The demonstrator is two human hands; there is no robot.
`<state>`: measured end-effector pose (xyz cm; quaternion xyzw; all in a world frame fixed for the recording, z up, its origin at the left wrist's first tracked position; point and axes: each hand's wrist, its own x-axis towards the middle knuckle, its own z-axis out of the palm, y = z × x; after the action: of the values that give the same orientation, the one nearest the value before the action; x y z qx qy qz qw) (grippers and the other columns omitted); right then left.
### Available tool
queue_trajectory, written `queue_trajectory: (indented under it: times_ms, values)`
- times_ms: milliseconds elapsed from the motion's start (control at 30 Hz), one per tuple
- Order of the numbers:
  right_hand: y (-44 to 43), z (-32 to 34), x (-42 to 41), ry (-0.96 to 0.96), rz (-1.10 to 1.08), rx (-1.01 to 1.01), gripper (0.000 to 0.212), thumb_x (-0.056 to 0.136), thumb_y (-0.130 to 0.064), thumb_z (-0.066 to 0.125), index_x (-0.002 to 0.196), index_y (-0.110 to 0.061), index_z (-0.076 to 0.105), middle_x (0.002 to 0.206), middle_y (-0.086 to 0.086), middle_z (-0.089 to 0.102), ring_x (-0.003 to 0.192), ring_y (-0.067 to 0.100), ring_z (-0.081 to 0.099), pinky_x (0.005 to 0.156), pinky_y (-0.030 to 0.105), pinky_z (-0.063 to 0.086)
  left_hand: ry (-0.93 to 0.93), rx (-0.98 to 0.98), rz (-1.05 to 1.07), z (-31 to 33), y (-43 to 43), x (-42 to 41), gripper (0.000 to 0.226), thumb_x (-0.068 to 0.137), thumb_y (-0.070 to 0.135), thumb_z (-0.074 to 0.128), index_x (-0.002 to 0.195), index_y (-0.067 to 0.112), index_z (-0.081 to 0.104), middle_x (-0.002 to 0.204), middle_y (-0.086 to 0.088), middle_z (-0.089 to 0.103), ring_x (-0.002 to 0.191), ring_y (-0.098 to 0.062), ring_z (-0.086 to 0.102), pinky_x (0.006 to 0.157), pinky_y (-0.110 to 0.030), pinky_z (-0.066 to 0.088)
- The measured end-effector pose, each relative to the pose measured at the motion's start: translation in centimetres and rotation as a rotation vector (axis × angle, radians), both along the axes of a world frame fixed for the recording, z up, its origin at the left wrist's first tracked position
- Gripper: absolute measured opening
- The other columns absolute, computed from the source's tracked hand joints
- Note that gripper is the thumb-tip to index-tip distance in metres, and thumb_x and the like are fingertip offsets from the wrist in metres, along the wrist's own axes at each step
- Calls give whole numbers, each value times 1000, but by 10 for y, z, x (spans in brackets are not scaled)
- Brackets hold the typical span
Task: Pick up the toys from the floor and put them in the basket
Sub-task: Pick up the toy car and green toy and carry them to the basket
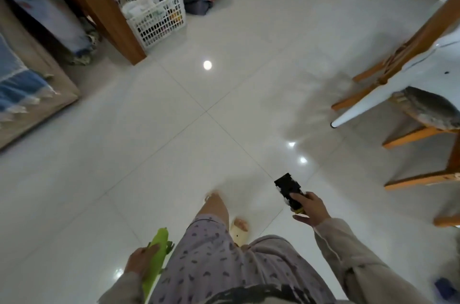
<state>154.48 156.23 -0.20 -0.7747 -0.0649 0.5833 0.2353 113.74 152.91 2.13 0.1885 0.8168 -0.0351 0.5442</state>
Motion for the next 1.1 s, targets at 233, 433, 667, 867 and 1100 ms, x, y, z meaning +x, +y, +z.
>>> queue_trajectory:
  times_ms: [233, 433, 667, 867, 1100]
  values:
    - [86, -16, 16, -26, 105, -70, 29, 84, -16, 66, 105, -5, 49, 110, 20, 54, 94, 32, 55, 68, 37, 53, -10, 82, 60, -12, 113, 33, 49, 79, 31, 62, 108, -9, 61, 90, -12, 62, 65, -22, 62, 61, -23, 46]
    - [150, -15, 38, -63, -9, -181, 30, 83, -15, 68, 103, 0, 52, 99, 19, 54, 75, 29, 51, 53, 28, 45, -21, 133, 45, -15, 244, 52, 45, 88, 22, 61, 121, -8, 57, 127, -23, 59, 113, -35, 57, 89, -33, 42]
    - [241, -4, 66, -166, 30, -233, 23, 84, -12, 67, 93, 5, 54, 91, 17, 52, 59, 22, 45, 24, 14, 34, -108, 225, 0, 2, 389, 86, 44, 86, 28, 62, 119, 0, 58, 128, -20, 59, 99, -27, 56, 81, -29, 38]
    - [357, -11, 89, -166, 83, -216, 20, 84, -9, 66, 77, 4, 53, 71, 16, 53, 57, 26, 47, 34, 20, 43, -136, 270, 59, -3, 482, 111, 31, 87, 24, 62, 107, 1, 58, 105, -14, 55, 89, -26, 56, 72, -25, 41]
    - [546, -14, 106, -142, 335, -160, 21, 85, -9, 65, 95, 1, 49, 74, 13, 50, 59, 23, 44, 31, 19, 41, -147, 234, 462, -17, 534, 128, 18, 86, 9, 62, 77, -2, 51, 53, -7, 69, 54, -21, 60, 48, -27, 48]
